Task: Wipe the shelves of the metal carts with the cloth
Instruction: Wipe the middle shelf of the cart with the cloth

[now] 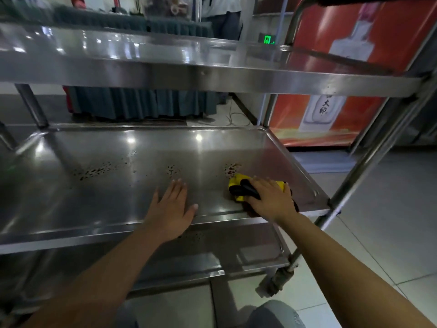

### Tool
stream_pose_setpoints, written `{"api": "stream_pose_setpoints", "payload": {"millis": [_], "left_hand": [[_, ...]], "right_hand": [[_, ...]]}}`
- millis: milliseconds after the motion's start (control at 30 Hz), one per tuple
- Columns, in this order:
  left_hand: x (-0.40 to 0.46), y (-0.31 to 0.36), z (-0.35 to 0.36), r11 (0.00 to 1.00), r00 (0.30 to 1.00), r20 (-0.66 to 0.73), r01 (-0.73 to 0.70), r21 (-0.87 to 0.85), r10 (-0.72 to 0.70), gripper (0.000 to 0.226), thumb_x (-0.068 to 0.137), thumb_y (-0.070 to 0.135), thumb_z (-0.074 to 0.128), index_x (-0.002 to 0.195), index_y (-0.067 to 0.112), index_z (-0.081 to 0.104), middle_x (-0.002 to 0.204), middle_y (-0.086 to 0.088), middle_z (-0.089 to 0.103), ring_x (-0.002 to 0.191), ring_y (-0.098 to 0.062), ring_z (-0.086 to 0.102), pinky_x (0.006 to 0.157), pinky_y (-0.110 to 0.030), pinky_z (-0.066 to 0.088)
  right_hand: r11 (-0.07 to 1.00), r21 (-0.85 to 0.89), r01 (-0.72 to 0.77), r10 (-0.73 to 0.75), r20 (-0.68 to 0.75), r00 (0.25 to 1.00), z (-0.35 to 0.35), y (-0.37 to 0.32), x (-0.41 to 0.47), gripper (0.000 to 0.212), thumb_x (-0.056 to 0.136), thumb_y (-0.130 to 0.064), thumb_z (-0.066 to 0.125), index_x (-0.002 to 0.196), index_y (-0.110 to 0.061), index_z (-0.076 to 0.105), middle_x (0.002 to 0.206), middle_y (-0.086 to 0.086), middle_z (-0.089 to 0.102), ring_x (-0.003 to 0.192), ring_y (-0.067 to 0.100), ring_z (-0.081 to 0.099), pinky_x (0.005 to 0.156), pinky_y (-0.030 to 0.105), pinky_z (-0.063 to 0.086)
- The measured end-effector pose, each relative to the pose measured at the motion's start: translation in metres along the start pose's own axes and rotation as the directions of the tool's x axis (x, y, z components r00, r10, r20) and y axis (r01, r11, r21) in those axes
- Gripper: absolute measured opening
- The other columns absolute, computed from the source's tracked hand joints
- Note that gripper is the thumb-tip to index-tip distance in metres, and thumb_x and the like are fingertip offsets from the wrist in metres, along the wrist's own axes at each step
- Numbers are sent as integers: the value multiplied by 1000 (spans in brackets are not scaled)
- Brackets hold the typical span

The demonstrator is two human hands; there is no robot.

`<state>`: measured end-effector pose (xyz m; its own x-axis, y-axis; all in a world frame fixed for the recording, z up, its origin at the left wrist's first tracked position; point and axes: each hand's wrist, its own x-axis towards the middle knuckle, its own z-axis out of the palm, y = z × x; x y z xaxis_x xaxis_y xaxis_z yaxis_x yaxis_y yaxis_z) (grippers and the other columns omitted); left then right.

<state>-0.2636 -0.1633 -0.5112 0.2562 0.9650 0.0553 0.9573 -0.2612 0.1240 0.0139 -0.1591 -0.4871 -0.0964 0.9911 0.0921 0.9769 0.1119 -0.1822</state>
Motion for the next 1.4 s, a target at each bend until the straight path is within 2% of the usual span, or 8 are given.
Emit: {"api": "stream_pose_setpoints", "payload": {"millis": [133, 300, 433, 600, 733, 1133, 1267, 1400], "left_hand": [[1, -3, 7, 998, 1000, -22, -21, 54, 22, 71, 97, 55, 13, 153, 14, 2, 162, -1, -6, 147, -13, -14, 117, -48, -12], [-1, -5, 8, 996, 999, -1, -44, 74, 44, 70, 96, 56, 8, 153, 16, -1, 162, 1, -7, 145, -10, -17, 117, -46, -11], [-6, -3, 8, 992, 998, -3, -67, 111, 67, 83, 84, 61, -14, 152, 17, -4, 160, 3, -11, 136, -7, -28, 116, -44, -16], [-5, -2, 8, 990, 997, -22, -77, 114, 80, 86, 80, 60, -18, 153, 18, -2, 160, 4, -8, 137, -5, -26, 117, -41, -15], [-2, -2, 6, 993, 998, -6, -57, 101, 58, 68, 96, 55, 1, 153, 19, -1, 161, 5, -7, 138, -3, -23, 118, -41, -12], [-19, 2, 4, 992, 998, 15, -66, 111, 65, 81, 81, 62, -16, 151, 23, -8, 157, 7, -14, 139, -7, -26, 116, -43, -17], [-20, 3, 4, 990, 998, 1, -69, 124, 69, 81, 81, 61, -16, 152, 23, -6, 158, 7, -12, 141, -8, -23, 116, -42, -17], [-18, 2, 5, 989, 998, -9, -62, 132, 64, 80, 82, 61, -16, 152, 24, -5, 158, 9, -11, 142, -7, -21, 116, -39, -16]], "right_hand": [[995, -35, -93, 95, 47, 994, 2, 2, 25, 58, 93, -60, 31, 147, -38, 21, 158, -6, 22, 146, 25, 13, 108, 69, 2], [975, -62, 213, -210, 58, 976, 9, 11, -18, 57, 94, -63, 25, 147, -49, 9, 160, -16, 5, 148, 18, 0, 112, 63, -1], [955, 1, 295, -293, 128, 947, 0, 22, -5, 57, 92, -64, 24, 146, -51, 13, 159, -20, 9, 148, 14, 4, 112, 60, -1], [981, 18, 191, -192, 134, 972, 11, 19, 71, 57, 97, -56, 29, 149, -39, 16, 160, -12, 12, 148, 20, 7, 112, 65, 2], [996, -4, 95, -93, 134, 987, 13, 6, 112, 56, 97, -54, 31, 149, -35, 19, 157, -7, 23, 144, 24, 17, 109, 69, 5], [929, 32, 368, -367, 192, 910, -2, 37, 19, 56, 97, -54, 35, 146, -53, 8, 159, -21, 8, 147, 12, 2, 113, 60, 0], [962, 22, 273, -273, 146, 951, 5, 25, 72, 56, 97, -53, 35, 148, -41, 17, 158, -9, 19, 146, 20, 14, 112, 64, 6], [961, 60, 271, -275, 69, 959, 15, 18, 139, 49, 97, -45, 43, 141, -24, 36, 142, 7, 45, 130, 33, 40, 106, 59, 28]]}}
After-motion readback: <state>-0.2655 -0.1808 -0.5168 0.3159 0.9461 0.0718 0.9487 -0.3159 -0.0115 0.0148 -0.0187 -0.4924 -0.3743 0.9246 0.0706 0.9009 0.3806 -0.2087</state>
